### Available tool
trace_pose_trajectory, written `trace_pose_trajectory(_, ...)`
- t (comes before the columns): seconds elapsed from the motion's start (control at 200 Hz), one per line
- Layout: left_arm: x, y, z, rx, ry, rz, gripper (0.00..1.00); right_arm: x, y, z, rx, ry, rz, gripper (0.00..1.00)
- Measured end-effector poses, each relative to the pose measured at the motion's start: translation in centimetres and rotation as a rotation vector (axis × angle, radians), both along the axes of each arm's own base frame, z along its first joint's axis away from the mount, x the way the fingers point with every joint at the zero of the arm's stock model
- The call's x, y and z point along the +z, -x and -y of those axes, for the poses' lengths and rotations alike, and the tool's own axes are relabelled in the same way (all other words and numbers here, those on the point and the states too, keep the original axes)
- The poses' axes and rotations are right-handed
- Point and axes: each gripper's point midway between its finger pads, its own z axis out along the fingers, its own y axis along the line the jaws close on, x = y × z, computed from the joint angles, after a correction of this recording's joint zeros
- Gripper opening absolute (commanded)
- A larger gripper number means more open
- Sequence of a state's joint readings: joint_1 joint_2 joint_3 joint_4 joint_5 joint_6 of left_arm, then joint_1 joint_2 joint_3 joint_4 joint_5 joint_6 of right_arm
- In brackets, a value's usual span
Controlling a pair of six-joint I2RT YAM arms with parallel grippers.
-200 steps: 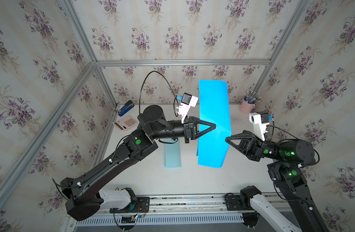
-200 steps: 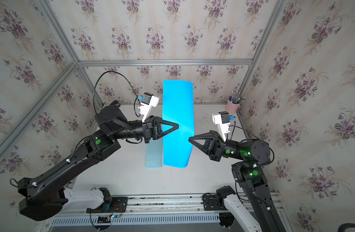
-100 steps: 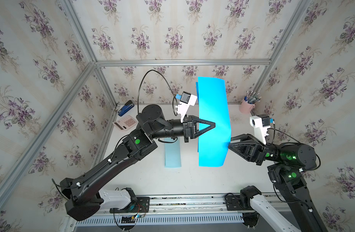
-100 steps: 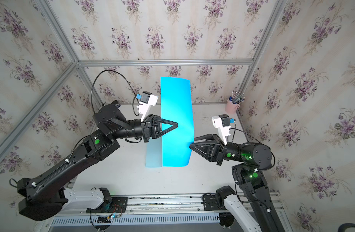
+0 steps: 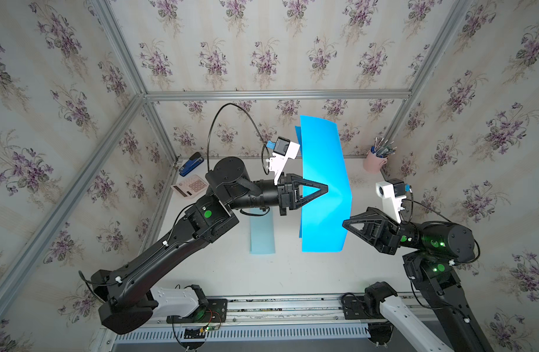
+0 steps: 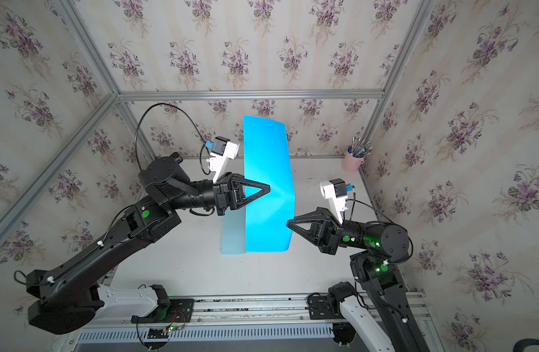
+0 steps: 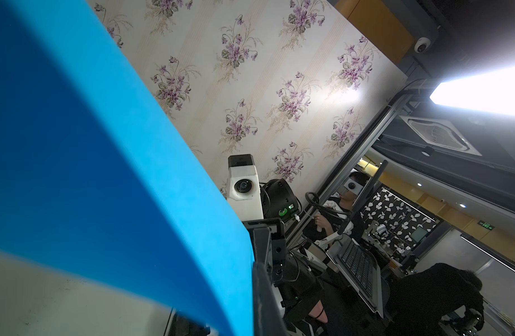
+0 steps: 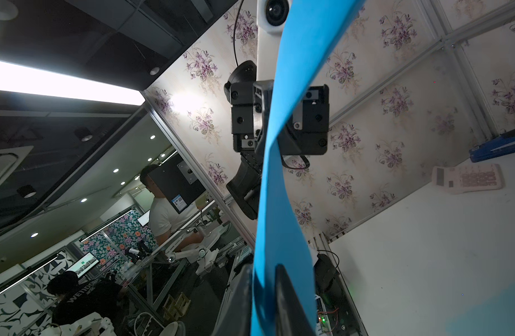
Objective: Fold the rectangular paper in half along the long edge
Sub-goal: Fold the paper.
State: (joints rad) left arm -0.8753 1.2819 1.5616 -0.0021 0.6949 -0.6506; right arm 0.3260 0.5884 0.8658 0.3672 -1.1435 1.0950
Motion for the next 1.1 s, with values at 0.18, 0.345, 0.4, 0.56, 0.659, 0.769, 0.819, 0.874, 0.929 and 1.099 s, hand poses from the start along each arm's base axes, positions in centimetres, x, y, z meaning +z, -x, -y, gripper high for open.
trace_pose_trajectory(0.18, 0.1, -0.1, 0.1, 0.000, 0.002, 0.002, 0.00, -0.4, 0.2, -0.1, 0.015, -0.007, -0.014, 0.21)
trace_pose_trajectory(0.345, 0.4, 0.0, 0.1, -0.003, 0.007, 0.007, 0.00, -0.4, 0.6, 0.0, 0.023, -0.013, -0.007, 0.16)
trace_pose_trajectory(0.4, 0.5, 0.0, 0.1, -0.005, 0.008, 0.008, 0.00, -0.6, 0.5, 0.0, 0.024, -0.012, -0.010, 0.20)
trace_pose_trajectory(0.56, 0.7, 0.0, 0.1, -0.003, 0.010, 0.010, 0.00, -1.0, 0.9, 0.0, 0.031, -0.011, -0.012, 0.03)
trace_pose_trajectory(0.659, 0.8, 0.0, 0.2, -0.008, 0.011, 0.015, 0.00, -1.2, 1.0, 0.0, 0.030, -0.010, -0.013, 0.06)
trace_pose_trajectory(0.769, 0.8, -0.1, 0.3, -0.007, 0.010, 0.015, 0.00, -1.3, 1.2, 0.0, 0.032, -0.009, -0.013, 0.00)
trace_pose_trajectory(0.819, 0.8, -0.2, 0.4, -0.007, 0.010, 0.014, 0.00, -1.4, 1.2, 0.1, 0.031, -0.008, -0.016, 0.17)
trace_pose_trajectory(0.874, 0.8, -0.2, 0.4, -0.007, 0.010, 0.015, 0.00, -1.4, 1.2, 0.1, 0.031, -0.006, -0.018, 0.13)
trace_pose_trajectory(0.929, 0.9, -0.2, 0.4, -0.007, 0.011, 0.018, 0.00, -1.5, 1.3, 0.1, 0.029, -0.004, -0.014, 0.00)
trace_pose_trajectory(1.099, 0.9, -0.2, 0.5, -0.010, 0.011, 0.019, 0.00, -1.8, 1.4, 0.1, 0.034, 0.001, -0.032, 0.15)
